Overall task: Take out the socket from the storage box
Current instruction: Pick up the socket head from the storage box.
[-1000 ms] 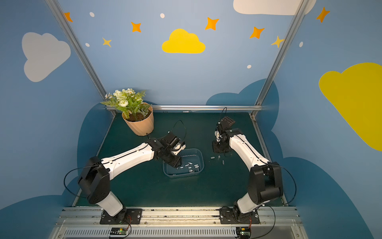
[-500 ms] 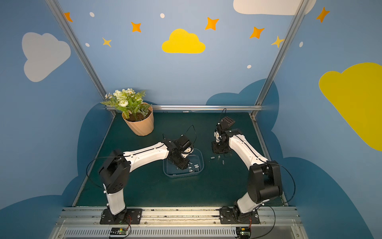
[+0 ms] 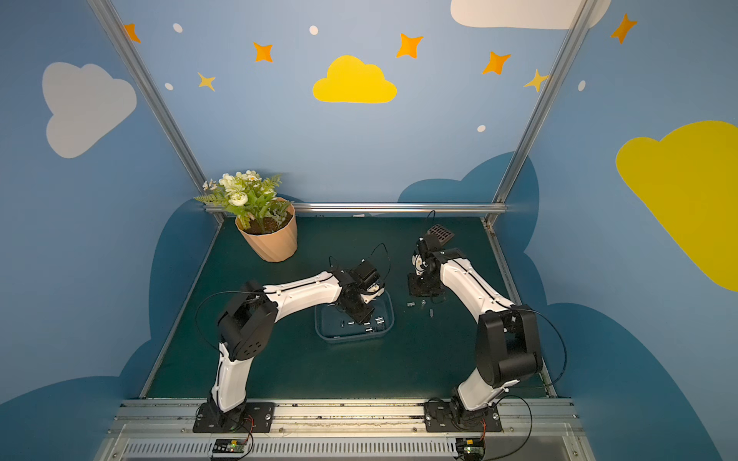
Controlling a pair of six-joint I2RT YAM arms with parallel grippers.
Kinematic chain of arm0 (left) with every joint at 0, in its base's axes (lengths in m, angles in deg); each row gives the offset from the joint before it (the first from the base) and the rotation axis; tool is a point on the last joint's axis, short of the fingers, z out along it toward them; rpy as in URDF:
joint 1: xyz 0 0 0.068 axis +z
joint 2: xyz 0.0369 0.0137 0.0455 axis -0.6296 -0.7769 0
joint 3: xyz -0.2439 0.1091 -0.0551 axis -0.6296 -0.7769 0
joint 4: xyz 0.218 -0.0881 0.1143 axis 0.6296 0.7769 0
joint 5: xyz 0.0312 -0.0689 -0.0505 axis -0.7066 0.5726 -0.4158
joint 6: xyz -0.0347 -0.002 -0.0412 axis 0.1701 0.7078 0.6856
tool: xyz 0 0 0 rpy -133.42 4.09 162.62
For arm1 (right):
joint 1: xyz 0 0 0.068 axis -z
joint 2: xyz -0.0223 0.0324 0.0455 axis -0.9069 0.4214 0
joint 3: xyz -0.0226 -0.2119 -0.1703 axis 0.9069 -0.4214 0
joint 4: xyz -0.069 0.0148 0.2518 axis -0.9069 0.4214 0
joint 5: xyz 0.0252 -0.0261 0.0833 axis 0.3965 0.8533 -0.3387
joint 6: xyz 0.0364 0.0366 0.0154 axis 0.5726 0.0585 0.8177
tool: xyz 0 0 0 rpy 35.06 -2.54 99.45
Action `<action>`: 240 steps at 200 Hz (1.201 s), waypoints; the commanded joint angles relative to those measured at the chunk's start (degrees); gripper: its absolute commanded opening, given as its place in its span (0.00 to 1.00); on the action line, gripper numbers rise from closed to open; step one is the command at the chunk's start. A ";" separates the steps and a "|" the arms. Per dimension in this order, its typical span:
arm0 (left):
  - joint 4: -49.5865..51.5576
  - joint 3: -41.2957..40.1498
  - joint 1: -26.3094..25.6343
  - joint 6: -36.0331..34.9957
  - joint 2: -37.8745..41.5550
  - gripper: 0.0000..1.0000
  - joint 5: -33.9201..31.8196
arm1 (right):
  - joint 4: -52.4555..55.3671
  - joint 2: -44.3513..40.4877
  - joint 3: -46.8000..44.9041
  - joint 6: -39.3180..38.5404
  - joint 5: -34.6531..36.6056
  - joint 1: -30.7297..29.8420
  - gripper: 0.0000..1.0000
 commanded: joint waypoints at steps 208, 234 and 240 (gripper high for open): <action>-1.16 5.05 2.04 -6.28 -6.36 0.23 3.29 | 1.14 7.05 3.99 -0.65 -0.25 -0.83 0.42; -1.66 4.48 2.09 -5.86 -5.88 0.17 3.12 | 1.06 6.89 3.79 -0.69 -0.32 -0.80 0.42; -1.74 4.32 2.05 -5.83 -5.75 0.17 3.07 | 1.05 6.89 3.68 -0.71 -0.32 -0.83 0.42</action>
